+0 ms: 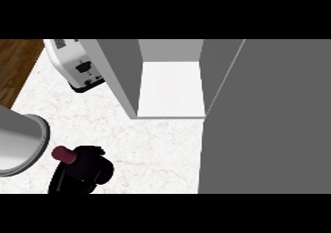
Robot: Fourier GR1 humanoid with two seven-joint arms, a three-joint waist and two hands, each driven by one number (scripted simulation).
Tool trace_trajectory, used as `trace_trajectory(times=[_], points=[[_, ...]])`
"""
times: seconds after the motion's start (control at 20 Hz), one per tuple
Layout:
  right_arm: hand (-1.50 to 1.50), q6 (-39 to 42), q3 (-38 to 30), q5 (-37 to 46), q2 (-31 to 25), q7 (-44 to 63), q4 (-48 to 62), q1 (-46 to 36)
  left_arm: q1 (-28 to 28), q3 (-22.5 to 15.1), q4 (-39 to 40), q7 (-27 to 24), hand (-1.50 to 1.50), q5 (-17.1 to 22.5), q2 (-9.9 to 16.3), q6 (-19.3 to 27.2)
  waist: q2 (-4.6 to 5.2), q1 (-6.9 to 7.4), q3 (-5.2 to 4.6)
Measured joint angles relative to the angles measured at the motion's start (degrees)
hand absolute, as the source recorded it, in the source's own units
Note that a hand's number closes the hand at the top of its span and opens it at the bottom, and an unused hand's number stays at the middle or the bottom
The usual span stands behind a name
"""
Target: Pick up the wine, place it into the cabinet and close the cabinet
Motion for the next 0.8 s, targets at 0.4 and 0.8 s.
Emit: trace_trajectory(times=[0.4,0.8], points=[[-1.50,-0.68,0.66,0.20,0.53,0.90,0.10,-1.34,-0.34,-3.02,1.02,-7.59,1.50,-8.33,1.09,2.69,-0.05,0.05,0.00],[-1.50,0.95,-1.09,-0.01,0.39,-0.46,0.17,0.61,-0.31,1.93,-1.15,-8.08,1.50,-6.16,2.16,6.47,-0.03,0.16,0.00]])
